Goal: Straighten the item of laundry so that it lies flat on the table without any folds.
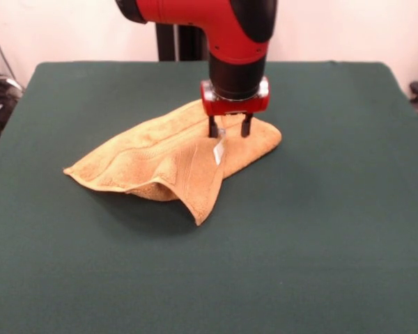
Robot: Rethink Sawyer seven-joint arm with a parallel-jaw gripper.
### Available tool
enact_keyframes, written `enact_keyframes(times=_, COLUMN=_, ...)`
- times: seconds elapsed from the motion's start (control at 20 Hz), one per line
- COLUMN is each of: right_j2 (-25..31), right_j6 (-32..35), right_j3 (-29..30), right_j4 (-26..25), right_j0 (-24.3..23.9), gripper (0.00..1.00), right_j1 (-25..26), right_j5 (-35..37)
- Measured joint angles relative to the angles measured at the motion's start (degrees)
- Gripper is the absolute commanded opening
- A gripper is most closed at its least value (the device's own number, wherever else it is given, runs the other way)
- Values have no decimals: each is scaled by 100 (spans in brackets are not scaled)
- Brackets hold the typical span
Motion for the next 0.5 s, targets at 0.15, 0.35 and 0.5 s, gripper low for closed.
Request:
enact_keyframes(times=0.15, right_j2=-3, right_j6=0, right_j3=-11, right_j4=-2, right_j0=-2, gripper=0, right_j1=0, right_j5=-2)
enact_keyframes(times=0.35, right_j2=-7, right_j6=1, right_j3=-30, right_j4=-1, right_j0=-1, gripper=0, right_j1=2, right_j5=0)
enact_keyframes(times=0.5, right_j2=-7, right_j6=1, right_j3=-32, right_j4=0, right_j0=-2, gripper=0, right_j1=6, right_j5=-1)
